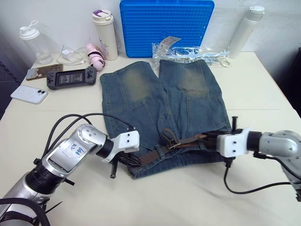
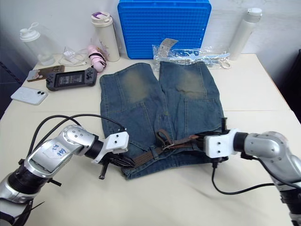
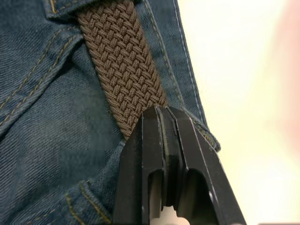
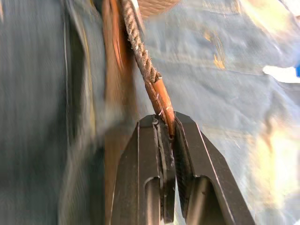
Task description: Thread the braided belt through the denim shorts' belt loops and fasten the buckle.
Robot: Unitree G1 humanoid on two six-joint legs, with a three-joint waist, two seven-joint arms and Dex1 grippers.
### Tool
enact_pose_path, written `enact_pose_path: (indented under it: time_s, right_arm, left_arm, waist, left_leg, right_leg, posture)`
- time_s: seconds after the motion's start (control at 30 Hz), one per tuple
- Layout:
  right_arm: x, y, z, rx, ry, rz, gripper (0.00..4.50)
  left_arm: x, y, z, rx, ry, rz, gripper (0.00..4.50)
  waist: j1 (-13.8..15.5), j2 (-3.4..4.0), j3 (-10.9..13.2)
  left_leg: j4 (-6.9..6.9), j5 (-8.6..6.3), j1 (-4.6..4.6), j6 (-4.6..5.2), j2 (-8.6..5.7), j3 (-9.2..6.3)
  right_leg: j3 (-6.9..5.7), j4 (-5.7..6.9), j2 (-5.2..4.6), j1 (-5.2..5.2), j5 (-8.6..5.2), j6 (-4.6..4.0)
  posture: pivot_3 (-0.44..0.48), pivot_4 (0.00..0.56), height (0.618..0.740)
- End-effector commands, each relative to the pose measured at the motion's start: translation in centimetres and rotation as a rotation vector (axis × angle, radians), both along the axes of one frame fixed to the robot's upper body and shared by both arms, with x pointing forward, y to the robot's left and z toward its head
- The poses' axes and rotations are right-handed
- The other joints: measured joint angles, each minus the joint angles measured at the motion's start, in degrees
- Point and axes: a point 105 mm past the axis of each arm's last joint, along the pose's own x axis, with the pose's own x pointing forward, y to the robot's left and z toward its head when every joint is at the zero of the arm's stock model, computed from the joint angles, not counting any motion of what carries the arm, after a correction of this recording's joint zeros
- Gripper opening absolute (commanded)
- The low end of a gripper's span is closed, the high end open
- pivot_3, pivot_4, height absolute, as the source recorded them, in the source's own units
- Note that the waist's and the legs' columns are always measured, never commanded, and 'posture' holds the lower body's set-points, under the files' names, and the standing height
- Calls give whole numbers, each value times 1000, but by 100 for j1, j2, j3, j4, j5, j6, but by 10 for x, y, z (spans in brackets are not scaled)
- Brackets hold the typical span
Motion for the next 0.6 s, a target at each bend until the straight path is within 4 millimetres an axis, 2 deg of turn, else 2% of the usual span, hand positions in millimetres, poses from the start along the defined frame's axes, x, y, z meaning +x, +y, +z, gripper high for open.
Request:
enact_pose_path:
  time_s: [0.03, 0.13, 0.3, 0.5, 0.6]
  right_arm:
    - [0, -66, 20, -181, -262, -28, 0]
    - [-3, -85, 12, -229, -293, -33, 0]
    - [-10, -110, -15, -274, -336, -33, 0]
    - [-8, -117, -36, -292, -387, -41, 0]
    - [-7, -118, -40, -301, -389, -37, 0]
  left_arm:
    - [0, 46, -27, 243, 5, 45, 41]
    - [2, 55, -30, 257, 11, 65, 41]
    - [0, 67, -37, 259, 29, 93, 41]
    - [-2, 89, -42, 309, 47, 158, 41]
    - [-4, 99, -43, 331, 56, 176, 41]
  waist:
    - [-1, 0, 0]
    - [-37, 11, -6]
    - [-74, 20, -11]
    - [-173, 36, -21]
    - [-175, 35, -21]
  left_leg:
    - [0, 0, 0, 0, 0, 0]
    - [-28, 0, 47, -8, 10, 30]
    - [-29, 1, 52, -14, 16, 32]
    - [-41, 4, 71, -32, 23, 35]
    - [-72, 8, 118, -45, 24, 56]
  right_leg:
    - [0, 0, 0, 0, 0, 0]
    - [27, 0, 7, 12, -6, -10]
    - [32, 10, 8, 9, -11, -19]
    - [71, 22, 14, 9, -23, -33]
    - [101, 22, 16, 20, -41, -44]
  posture:
    - [0, 150, 693]
    - [0, 150, 693]
    - [0, 150, 693]
    - [0, 150, 693]
    - [0, 150, 693]
